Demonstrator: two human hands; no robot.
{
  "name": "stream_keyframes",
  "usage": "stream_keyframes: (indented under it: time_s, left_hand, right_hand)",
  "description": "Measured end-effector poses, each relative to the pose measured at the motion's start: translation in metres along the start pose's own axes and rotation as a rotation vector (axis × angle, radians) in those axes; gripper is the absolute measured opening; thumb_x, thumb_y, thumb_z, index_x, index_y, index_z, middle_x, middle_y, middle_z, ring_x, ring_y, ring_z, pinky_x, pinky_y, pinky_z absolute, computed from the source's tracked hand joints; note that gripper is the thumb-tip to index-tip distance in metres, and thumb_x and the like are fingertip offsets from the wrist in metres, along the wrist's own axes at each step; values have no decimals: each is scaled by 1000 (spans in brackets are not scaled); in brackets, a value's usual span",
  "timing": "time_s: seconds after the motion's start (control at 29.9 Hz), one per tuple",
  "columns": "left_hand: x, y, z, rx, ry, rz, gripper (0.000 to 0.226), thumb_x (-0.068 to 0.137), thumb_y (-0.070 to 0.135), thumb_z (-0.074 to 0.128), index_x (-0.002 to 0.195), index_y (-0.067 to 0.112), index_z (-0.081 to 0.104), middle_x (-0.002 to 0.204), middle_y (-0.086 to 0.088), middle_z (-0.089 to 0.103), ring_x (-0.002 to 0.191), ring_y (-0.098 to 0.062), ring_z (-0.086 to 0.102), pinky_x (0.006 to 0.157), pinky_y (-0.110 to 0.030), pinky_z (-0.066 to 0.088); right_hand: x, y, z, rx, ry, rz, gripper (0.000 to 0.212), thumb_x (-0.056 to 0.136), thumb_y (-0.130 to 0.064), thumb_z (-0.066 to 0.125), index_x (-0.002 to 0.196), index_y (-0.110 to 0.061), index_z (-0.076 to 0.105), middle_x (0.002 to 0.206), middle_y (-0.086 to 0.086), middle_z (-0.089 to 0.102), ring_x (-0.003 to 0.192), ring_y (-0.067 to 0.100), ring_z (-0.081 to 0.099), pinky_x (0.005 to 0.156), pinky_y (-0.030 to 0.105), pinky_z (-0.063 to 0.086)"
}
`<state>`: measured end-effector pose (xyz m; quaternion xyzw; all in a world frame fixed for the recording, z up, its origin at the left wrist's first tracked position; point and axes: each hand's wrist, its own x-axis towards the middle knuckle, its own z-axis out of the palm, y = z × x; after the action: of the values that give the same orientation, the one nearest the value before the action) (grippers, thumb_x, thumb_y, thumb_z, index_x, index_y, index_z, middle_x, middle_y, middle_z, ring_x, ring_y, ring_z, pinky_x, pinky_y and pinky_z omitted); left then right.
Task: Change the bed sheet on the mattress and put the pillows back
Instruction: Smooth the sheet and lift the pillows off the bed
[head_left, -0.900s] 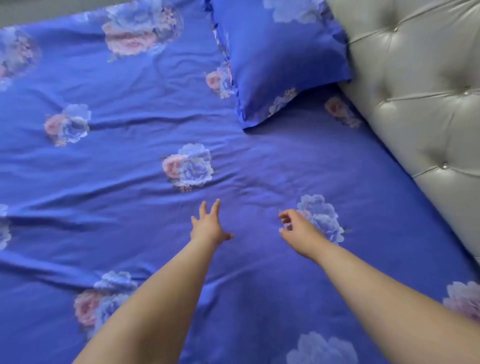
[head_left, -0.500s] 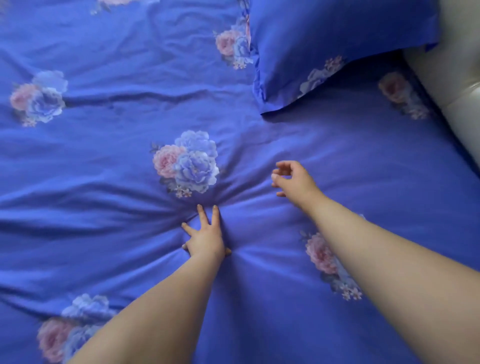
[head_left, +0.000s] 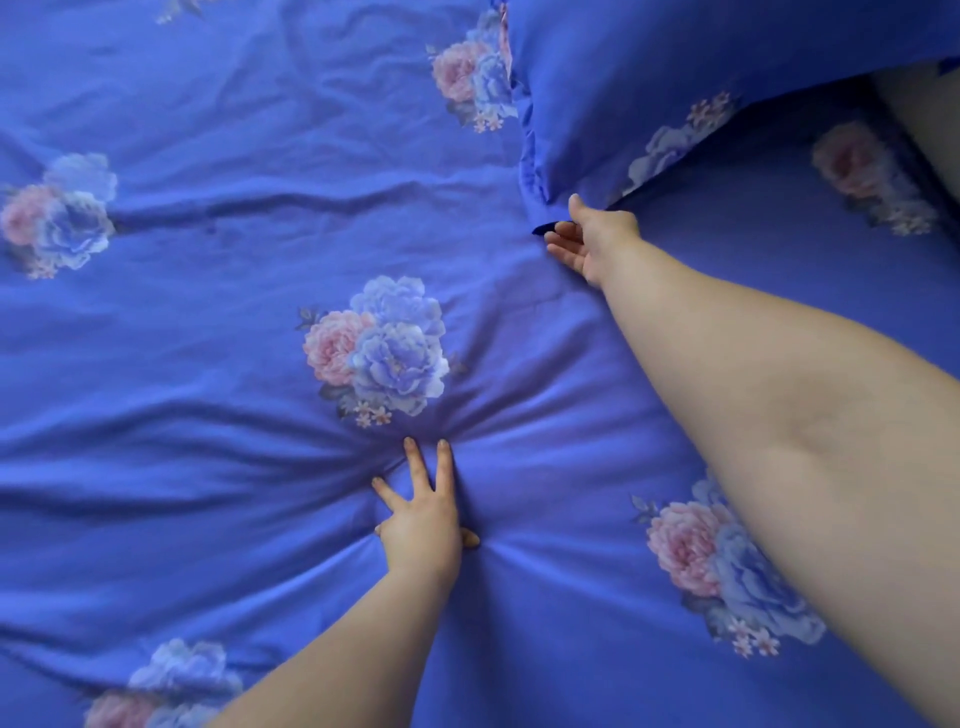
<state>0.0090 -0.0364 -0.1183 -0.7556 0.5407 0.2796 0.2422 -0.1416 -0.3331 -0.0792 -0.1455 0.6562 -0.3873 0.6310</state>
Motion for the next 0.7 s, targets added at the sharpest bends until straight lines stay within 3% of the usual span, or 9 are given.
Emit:
stream_keyframes:
  time_s: [0.1,0.2,0.3,0.4,0.53,0.6,0.7]
  left_hand:
    - [0,0,0,18,16,-2,116,75,51,71,147,34,-18,155,-2,-28,141,-50,8,81,-49,55]
    - [3,0,-2,21,9,-11,117,75,50,72,148,34,-18,155,-2,-28,140,-50,8,78,-45,55]
    - [3,-2,-2,41,21,10,115,76,52,70,148,34,-18,156,-3,-26,140,-51,11,73,-42,54]
    - [2,-5,-1,91,55,35,113,76,57,67,148,33,-18,157,-4,-23,140,-51,13,71,-40,54]
    - [4,-5,3,78,73,32,113,77,55,68,148,32,-16,158,-4,-22,139,-54,12,78,-44,53]
    - [4,-5,2,44,60,33,113,77,52,70,149,33,-15,158,-3,-21,139,-54,11,82,-48,51]
    - [-4,-7,-3,-51,28,40,111,77,48,73,149,37,-11,158,2,-21,140,-52,7,89,-52,46]
  right_hand:
    - [0,2,3,-145,29,-28,16,96,-15,53,83,-6,51,67,6,55,54,16,59,47,26,55]
    - [-5,15,6,-322,24,-82,10,97,-16,48,92,-8,48,65,3,52,48,12,57,50,27,55]
    - [-19,25,-1,-446,45,-171,11,98,-20,45,96,-9,44,74,2,54,46,9,57,50,27,55]
    - [-43,32,-13,-551,46,-241,18,97,-21,43,82,-13,42,84,5,54,53,13,61,55,30,56]
    - [-93,52,-46,-698,56,-319,29,97,-24,42,70,-17,33,82,9,59,54,11,63,52,28,46]
    - [-126,66,-72,-796,73,-344,31,97,-25,42,69,-16,32,74,8,58,43,0,57,48,24,37]
    - [-180,91,-112,-890,96,-328,28,96,-25,42,71,-15,35,65,7,57,34,-6,49,49,25,36]
